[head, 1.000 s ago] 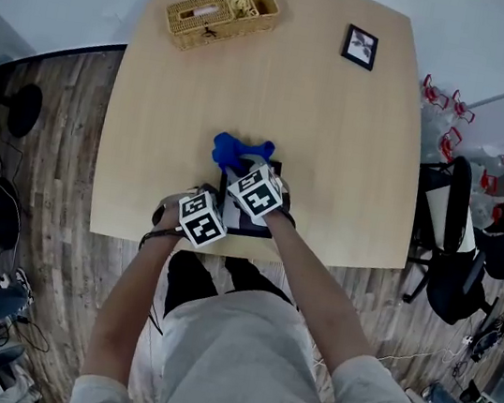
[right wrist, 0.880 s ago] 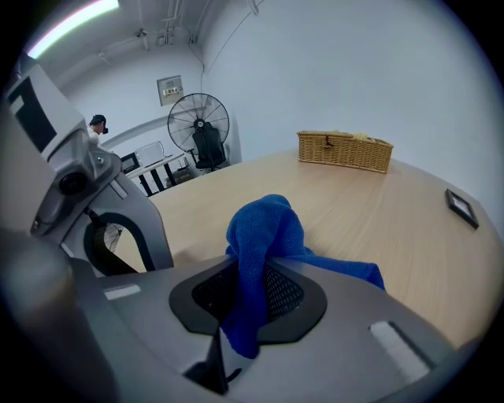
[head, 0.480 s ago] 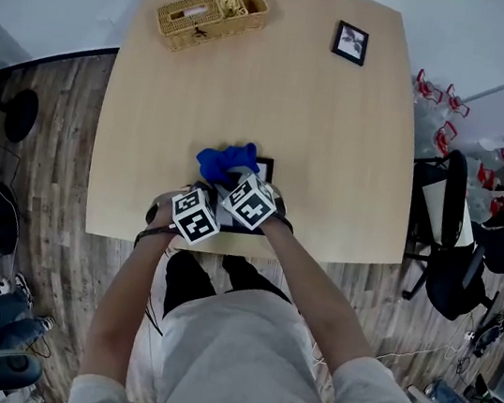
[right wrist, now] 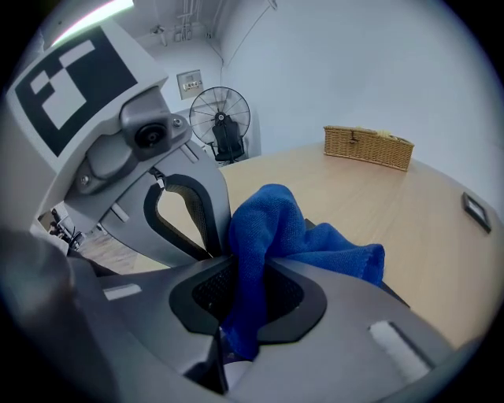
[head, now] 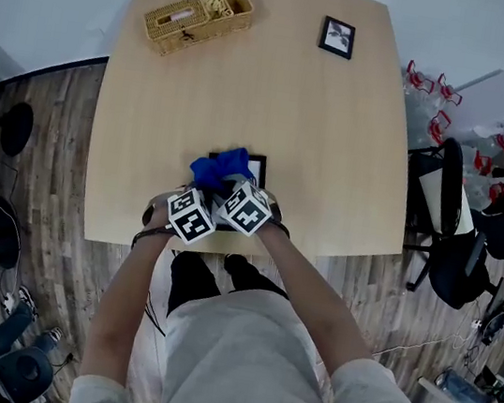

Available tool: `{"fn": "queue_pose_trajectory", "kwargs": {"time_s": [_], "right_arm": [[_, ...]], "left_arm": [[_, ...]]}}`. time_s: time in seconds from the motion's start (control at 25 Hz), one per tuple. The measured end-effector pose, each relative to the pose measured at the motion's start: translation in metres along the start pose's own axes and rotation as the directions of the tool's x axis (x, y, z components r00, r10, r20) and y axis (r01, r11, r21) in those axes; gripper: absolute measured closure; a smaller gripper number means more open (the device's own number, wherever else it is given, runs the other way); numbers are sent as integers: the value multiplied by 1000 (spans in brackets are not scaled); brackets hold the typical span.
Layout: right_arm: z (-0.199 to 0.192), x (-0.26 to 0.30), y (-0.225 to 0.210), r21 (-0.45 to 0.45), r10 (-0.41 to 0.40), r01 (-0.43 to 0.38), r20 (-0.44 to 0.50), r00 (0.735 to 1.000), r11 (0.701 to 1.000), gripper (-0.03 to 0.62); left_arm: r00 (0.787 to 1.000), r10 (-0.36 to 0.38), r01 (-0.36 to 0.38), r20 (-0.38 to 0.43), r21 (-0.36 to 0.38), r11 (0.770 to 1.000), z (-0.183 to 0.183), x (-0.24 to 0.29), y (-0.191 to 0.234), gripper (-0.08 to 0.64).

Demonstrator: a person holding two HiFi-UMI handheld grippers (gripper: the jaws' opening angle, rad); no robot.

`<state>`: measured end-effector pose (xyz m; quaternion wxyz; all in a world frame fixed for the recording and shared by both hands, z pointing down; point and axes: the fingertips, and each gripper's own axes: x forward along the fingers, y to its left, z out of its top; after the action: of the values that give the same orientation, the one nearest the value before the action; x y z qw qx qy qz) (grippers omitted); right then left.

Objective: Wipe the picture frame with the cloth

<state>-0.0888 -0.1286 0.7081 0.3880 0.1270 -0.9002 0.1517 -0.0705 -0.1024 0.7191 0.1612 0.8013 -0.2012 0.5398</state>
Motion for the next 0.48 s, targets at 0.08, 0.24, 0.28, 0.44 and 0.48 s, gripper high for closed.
{"fn": "queue_pose_trajectory", "kwargs": {"time_s": [0.08,0.24,0.28,0.44,0.48], "right_arm": [[-4,-1,1,19,-18,18,-1,1000,1000,538],[-11,-6,4,75,-72,72,-8,997,995,537],[-12,-7,4,94,-90,90,-9,996,991,537],[-23,-12,13,183,-163,165,-22,986,969,537],[-26,-14,16,209,-180,182,-28,983,961,537]], "left_arm": [[1000,-5,5,3,10,1000,-1,0,-1,506],[1000,-16,16,-2,67,998,0,-1,-1,506],[1000,-16,17,-8,88,996,-1,0,0,506],[999,-40,41,-15,128,991,-2,0,-2,506],[999,-51,52,-11,132,990,-2,0,-3,506]]}}
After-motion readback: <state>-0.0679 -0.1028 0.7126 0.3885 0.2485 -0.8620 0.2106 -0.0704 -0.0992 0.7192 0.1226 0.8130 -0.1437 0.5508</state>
